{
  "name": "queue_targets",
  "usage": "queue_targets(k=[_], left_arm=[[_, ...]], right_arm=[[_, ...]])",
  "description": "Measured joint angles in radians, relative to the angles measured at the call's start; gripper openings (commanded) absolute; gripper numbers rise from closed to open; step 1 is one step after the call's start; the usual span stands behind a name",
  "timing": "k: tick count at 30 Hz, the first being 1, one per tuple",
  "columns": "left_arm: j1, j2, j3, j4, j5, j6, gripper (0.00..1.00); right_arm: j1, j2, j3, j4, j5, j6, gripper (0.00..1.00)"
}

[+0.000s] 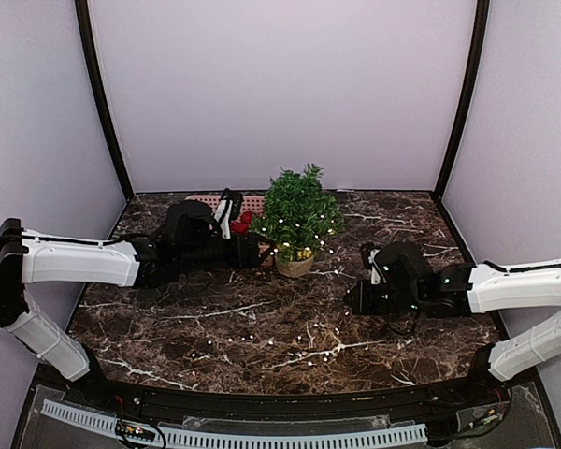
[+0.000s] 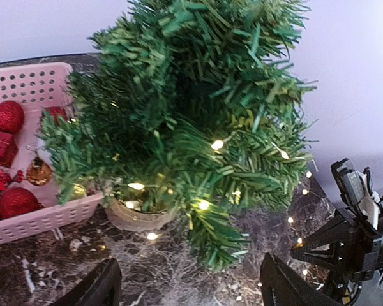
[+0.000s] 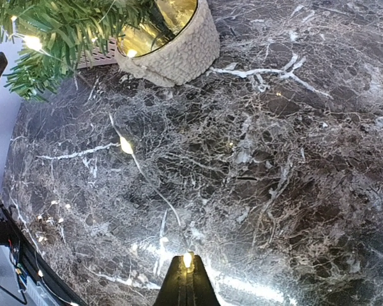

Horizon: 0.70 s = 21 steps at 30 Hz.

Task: Decorate the small christmas tree
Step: Wrap the side of the string light in the gap of the branches.

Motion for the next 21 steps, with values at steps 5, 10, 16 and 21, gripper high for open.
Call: queue_targets(k=[5,10,16,21], left_arm=[[-0.032,0.077,0.003,0.045,0.051,-0.046,0.82],[-0.04,0.161,0.027,0.061,0.089,-0.065,0.82],[-0.04,0.187,0.055,0.073,0.098,-0.076,0.61],[-0.04,0.194,0.07,0.085,0.097,-0.083,0.35]], right_arm=[[0.0,0.021,0.029,-0.024,0.014,-0.024,0.0],[-0.007,0.061,0.074,-0.036,0.032,-0.058,0.0],[-0.014,0.142,0.101,-0.034,0.031,-0.092,0.0],[-0.023,0.174,0.101,-0.035,0.028,-0.103,0.0]])
